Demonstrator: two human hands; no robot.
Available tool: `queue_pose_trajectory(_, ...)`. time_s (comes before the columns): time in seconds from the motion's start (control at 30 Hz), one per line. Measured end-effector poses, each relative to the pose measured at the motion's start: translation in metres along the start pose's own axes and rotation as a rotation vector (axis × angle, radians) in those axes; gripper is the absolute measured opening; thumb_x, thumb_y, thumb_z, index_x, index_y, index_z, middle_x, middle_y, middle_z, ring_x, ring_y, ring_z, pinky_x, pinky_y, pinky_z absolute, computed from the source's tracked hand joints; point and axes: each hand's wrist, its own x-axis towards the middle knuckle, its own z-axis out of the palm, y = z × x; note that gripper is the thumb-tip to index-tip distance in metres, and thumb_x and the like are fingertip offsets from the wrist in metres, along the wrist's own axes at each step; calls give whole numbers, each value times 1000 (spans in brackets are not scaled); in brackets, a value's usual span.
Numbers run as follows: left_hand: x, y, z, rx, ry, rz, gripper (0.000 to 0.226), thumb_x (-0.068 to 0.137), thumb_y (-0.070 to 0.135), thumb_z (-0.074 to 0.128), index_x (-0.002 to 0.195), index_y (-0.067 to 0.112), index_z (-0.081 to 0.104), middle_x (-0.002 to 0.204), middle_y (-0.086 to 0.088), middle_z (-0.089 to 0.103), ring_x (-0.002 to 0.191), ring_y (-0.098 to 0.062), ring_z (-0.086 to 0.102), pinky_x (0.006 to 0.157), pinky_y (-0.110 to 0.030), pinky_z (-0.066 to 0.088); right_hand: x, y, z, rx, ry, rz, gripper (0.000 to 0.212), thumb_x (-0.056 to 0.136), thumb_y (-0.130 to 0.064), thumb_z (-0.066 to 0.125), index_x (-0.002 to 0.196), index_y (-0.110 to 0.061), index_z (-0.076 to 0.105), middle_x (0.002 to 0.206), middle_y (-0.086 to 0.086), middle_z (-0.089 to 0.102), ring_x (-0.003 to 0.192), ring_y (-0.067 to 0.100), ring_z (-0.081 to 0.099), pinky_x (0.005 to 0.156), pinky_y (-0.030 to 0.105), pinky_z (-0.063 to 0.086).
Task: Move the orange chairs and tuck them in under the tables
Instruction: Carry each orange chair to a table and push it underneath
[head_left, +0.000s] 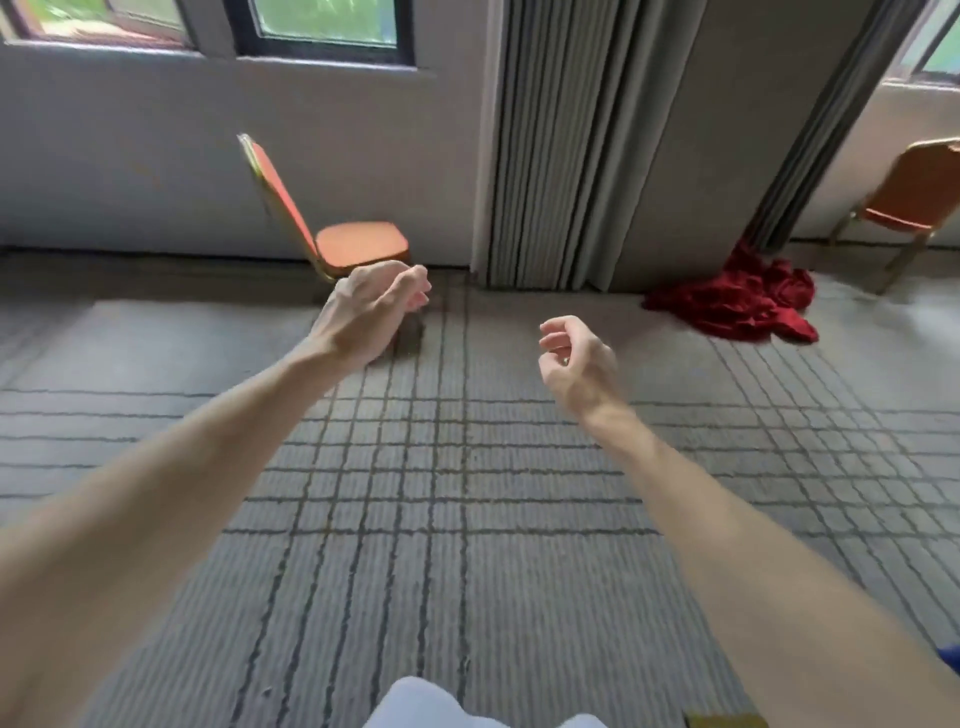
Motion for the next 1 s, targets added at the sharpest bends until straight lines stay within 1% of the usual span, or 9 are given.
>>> queue_pose_trajectory(0.07, 10, -28, -65, -20, 127, -39, 42, 88, 56, 47, 85, 24, 74, 83, 10, 75, 85, -8, 70, 94, -42, 52, 24, -40, 51, -6, -56, -40, 28, 86, -15, 55, 113, -23, 61, 99, -8, 69, 89, 14, 64, 81, 30, 52)
queue_pose_trajectory(0.13, 14, -62, -123, -7, 206, -87, 44, 86, 59, 47, 85, 25, 74, 82, 9, 75, 85, -10, 71, 92, -44, 53, 47, -79, 103, -22, -122, -108, 29, 86, -15, 56, 114, -21, 62, 99, -5, 70, 90, 17, 66, 82, 31, 52)
queue_pose_trajectory(0.3, 13, -134, -208, -1, 318, -192, 46, 85, 62, 46, 84, 25, 73, 84, 8, 75, 87, -12, 70, 89, -46, 53, 97, -157, 201, -39, -205, -196, 30, 88, -17, 58, 118, -21, 61, 104, -5, 70, 94, 16, 65, 85, 30, 50)
queue_pose_trajectory(0.37, 17, -164, -232, 58, 311, -241, 46, 84, 64, 44, 84, 27, 72, 85, 10, 74, 88, -11, 69, 89, -45, 53, 115, -182, 237, -46, -248, -212, 31, 88, -18, 58, 119, -22, 60, 106, -6, 69, 96, 16, 65, 86, 30, 50)
queue_pose_trajectory(0.47, 44, -209, -279, 262, 184, -300, 46, 86, 68, 41, 92, 32, 68, 90, 11, 70, 92, -13, 65, 86, -38, 52, 151, -220, 301, -72, -302, -265, 32, 88, -17, 58, 119, -22, 60, 108, -5, 70, 99, 17, 65, 87, 32, 51)
queue_pose_trajectory(0.57, 91, -248, -331, 386, 162, -290, 39, 92, 64, 44, 96, 32, 66, 87, 13, 66, 91, -13, 62, 80, -34, 49, 191, -254, 359, -75, -312, -311, 35, 88, -15, 57, 122, -21, 60, 110, -4, 69, 102, 16, 64, 85, 28, 50)
queue_pose_trajectory(0.7, 169, -320, -399, 408, 200, -330, 40, 90, 67, 44, 97, 34, 66, 88, 16, 65, 90, -7, 60, 78, -33, 46, 272, -306, 459, -35, -306, -317, 35, 87, -16, 58, 122, -22, 59, 111, -3, 70, 103, 17, 65, 87, 31, 51)
queue_pose_trajectory(0.83, 216, -378, -449, 460, 149, -386, 39, 92, 66, 47, 103, 34, 66, 91, 18, 63, 90, -6, 59, 74, -31, 43, 339, -347, 517, -41, -326, -290, 35, 88, -18, 58, 122, -21, 57, 113, -3, 69, 104, 19, 64, 89, 36, 53)
queue_pose_trajectory(1.0, 294, -447, -524, 414, 203, -436, 38, 93, 63, 48, 105, 32, 67, 101, 13, 65, 93, -8, 58, 73, -30, 39, 425, -408, 581, -41, -316, -281, 34, 88, -17, 58, 121, -20, 57, 112, -2, 68, 103, 19, 63, 90, 37, 53)
